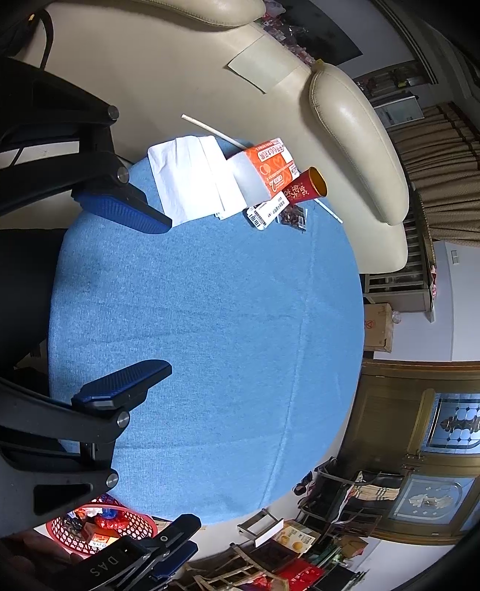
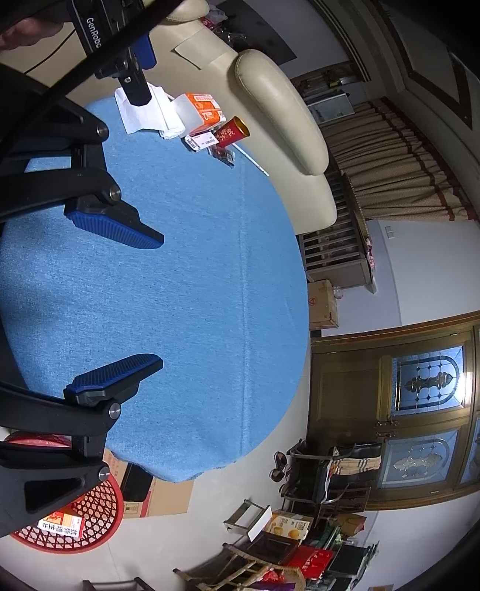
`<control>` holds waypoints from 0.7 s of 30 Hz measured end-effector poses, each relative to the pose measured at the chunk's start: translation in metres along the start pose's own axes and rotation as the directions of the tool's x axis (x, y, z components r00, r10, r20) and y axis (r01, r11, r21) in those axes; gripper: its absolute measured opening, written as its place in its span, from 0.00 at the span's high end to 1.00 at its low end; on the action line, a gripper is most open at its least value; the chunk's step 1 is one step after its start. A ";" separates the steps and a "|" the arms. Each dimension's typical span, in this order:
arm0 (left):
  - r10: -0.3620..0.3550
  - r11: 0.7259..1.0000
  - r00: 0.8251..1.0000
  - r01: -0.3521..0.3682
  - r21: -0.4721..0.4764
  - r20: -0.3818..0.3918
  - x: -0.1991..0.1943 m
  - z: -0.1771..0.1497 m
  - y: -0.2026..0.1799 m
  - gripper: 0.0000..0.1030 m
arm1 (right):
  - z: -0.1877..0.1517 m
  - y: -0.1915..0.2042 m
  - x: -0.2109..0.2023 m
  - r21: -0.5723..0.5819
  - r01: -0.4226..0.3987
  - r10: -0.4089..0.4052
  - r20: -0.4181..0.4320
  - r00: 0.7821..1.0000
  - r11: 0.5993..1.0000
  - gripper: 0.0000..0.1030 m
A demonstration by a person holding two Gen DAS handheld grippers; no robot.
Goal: Collect trash
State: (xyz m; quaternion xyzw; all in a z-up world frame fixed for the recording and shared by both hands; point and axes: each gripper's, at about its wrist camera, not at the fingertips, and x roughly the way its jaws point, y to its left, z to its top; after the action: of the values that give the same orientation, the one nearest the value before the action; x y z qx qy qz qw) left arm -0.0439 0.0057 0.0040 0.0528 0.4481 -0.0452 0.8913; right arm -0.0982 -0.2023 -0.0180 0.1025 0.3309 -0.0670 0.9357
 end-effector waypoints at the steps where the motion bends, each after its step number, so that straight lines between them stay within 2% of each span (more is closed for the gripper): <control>1: -0.006 1.000 1.000 0.006 0.000 -0.003 0.000 0.000 0.000 0.31 | 0.000 0.000 0.000 0.001 -0.001 0.001 0.002 1.000 1.000 0.39; 15: -0.025 0.999 0.999 0.024 0.041 0.030 -0.009 -0.002 -0.010 0.31 | -0.005 -0.002 -0.010 -0.008 0.013 -0.013 0.037 0.999 1.000 0.39; 21: -0.053 0.996 0.998 0.050 0.070 0.043 -0.015 -0.003 -0.021 0.31 | -0.005 -0.008 -0.031 -0.023 0.064 -0.062 0.083 0.995 0.998 0.39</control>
State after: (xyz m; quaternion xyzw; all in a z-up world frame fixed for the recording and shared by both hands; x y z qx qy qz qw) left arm -0.0582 -0.0143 0.0128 0.0710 0.4275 -0.0850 0.8972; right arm -0.1265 -0.2070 -0.0037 0.0773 0.2961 -0.0964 0.9471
